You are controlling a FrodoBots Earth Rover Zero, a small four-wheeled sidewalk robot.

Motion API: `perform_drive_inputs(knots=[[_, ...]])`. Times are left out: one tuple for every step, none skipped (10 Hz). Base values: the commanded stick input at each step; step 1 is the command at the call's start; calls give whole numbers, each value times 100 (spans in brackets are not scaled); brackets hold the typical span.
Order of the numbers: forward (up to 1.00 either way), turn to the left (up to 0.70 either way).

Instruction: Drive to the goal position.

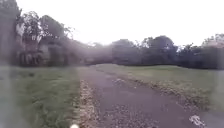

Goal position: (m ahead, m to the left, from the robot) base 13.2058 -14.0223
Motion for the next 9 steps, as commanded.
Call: perform_drive_inputs(knots=[[85,0],[85,0],[85,0],[85,0],[85,0],[85,0],[85,0],[85,0],[85,0]])
